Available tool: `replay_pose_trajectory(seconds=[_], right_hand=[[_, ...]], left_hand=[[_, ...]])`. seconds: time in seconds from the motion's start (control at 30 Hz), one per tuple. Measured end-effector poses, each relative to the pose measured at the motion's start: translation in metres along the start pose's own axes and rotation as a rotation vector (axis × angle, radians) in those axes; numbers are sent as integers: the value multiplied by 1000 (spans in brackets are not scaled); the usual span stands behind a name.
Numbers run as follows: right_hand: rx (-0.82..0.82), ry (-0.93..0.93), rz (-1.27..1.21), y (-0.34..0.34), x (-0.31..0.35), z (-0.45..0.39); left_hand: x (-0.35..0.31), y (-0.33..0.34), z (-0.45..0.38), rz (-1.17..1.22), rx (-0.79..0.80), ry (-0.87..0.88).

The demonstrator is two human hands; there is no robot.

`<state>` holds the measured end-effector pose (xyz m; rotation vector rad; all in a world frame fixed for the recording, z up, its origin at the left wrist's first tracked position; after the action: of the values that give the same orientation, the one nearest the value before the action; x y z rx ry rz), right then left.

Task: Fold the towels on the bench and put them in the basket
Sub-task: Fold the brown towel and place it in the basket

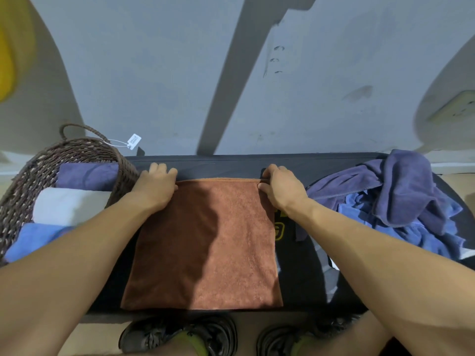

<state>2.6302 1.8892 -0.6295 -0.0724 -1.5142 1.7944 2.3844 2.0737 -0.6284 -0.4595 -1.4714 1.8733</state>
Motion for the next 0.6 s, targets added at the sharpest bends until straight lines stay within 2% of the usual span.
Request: replay_pose_trajectory(seconds=[0.1, 0.23, 0.33, 0.47, 0.6], right_hand=[[2, -25, 43, 1, 4, 3], [21, -26, 58, -3, 6, 3], [38, -23, 67, -5, 10, 5], [100, -90, 127, -18, 14, 8], [92, -168, 51, -42, 19, 23]], left_hand=[[0, -4, 8, 15, -70, 25], [9, -21, 32, 350, -122, 57], [13, -37, 53, 468, -166, 111], [23, -53, 79, 584, -213, 33], [28, -63, 112, 716, -213, 38]])
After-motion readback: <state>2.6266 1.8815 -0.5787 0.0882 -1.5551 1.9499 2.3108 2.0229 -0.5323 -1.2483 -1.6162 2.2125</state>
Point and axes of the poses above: each hand's wrist, its own z-axis away from the middle knuckle, its own y-axis out of the palm, x = y × z, the point moved 1 cm from there along -z, towards the middle knuckle, and after that the axes turned 1 degree about -z, right-handed, at the moved point
